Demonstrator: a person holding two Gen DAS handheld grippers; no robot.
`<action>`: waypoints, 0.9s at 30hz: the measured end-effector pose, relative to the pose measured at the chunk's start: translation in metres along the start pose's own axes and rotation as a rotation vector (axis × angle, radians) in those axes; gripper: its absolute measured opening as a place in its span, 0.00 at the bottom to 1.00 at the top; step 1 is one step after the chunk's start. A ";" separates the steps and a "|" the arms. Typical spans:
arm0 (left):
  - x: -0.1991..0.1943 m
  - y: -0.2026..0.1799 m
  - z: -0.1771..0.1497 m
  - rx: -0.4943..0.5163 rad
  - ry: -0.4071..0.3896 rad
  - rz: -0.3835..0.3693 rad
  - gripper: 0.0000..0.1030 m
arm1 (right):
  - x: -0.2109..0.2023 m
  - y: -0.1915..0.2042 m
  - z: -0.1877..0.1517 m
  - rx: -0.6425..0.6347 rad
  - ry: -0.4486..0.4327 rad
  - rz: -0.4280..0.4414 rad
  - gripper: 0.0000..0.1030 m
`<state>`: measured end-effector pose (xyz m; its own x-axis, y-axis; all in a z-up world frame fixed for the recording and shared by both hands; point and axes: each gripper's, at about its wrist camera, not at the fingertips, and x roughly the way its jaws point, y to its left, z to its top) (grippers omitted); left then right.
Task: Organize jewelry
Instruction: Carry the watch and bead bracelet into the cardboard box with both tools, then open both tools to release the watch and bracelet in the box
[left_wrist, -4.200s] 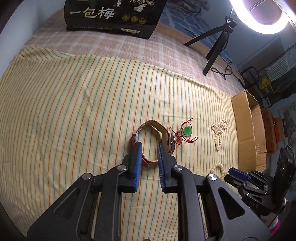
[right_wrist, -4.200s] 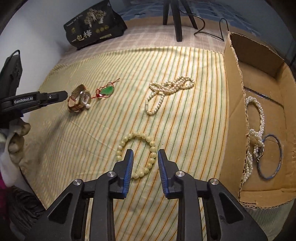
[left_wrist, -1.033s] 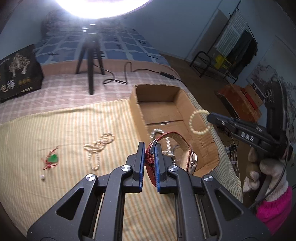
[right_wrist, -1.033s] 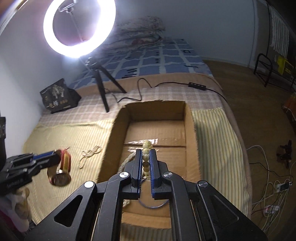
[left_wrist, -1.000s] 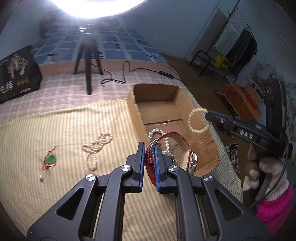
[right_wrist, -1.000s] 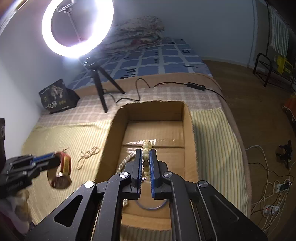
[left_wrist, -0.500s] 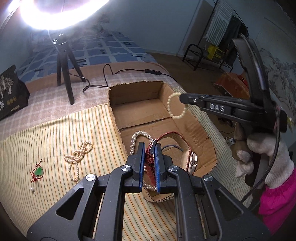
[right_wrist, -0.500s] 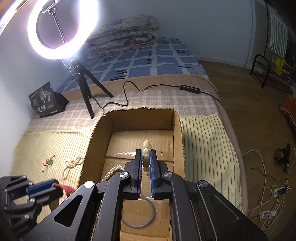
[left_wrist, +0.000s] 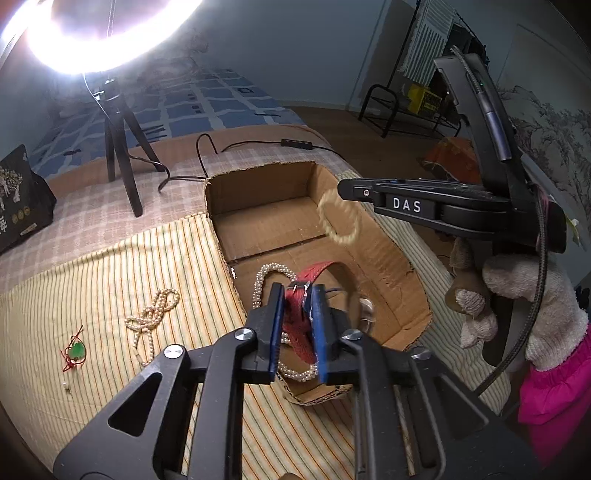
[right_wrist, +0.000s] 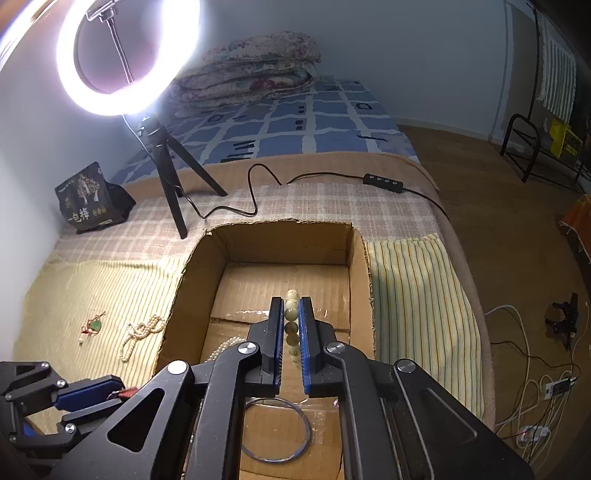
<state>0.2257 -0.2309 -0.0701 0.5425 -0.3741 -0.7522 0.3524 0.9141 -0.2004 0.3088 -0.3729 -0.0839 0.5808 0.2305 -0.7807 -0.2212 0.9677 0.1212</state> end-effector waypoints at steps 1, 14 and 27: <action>-0.001 -0.001 0.000 0.004 -0.002 0.008 0.29 | -0.001 0.001 0.000 -0.003 -0.005 0.003 0.11; 0.001 -0.001 0.000 0.015 -0.001 0.066 0.73 | -0.014 0.014 0.005 -0.065 -0.082 -0.123 0.76; -0.015 -0.002 -0.002 0.011 -0.023 0.063 0.73 | -0.028 0.016 0.002 -0.059 -0.088 -0.150 0.77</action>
<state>0.2154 -0.2267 -0.0600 0.5813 -0.3190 -0.7485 0.3248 0.9344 -0.1460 0.2907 -0.3634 -0.0593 0.6762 0.0947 -0.7306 -0.1710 0.9848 -0.0306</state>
